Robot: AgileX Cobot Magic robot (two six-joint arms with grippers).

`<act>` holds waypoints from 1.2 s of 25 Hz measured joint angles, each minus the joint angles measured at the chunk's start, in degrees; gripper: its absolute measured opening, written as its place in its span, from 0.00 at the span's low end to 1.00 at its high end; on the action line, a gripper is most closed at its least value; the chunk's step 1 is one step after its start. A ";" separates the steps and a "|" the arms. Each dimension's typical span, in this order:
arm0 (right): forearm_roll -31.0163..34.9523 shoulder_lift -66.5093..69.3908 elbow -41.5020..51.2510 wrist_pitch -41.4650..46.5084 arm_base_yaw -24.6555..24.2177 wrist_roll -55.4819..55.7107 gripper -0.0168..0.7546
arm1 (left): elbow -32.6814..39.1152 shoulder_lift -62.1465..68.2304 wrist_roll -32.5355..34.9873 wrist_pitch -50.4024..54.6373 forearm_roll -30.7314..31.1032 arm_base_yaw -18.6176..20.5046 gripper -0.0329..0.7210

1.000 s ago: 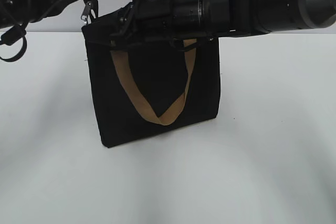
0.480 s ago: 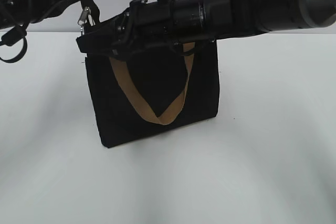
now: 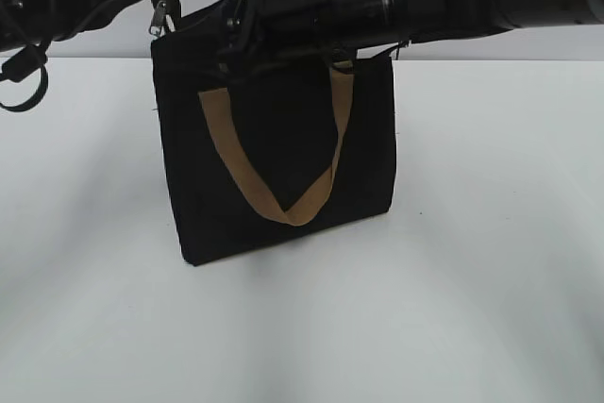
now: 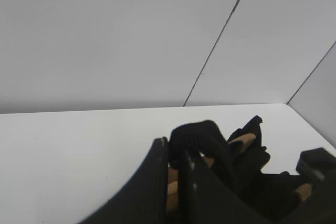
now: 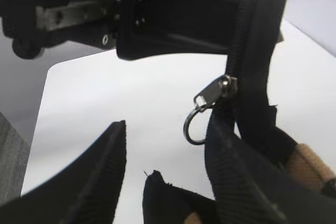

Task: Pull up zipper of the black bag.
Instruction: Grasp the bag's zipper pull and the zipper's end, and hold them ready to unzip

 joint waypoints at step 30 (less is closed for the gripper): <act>-8.00 1.76 0.00 -3.31 2.00 9.68 0.51 | 0.00 0.00 -0.05 -0.05 -0.06 0.00 0.06</act>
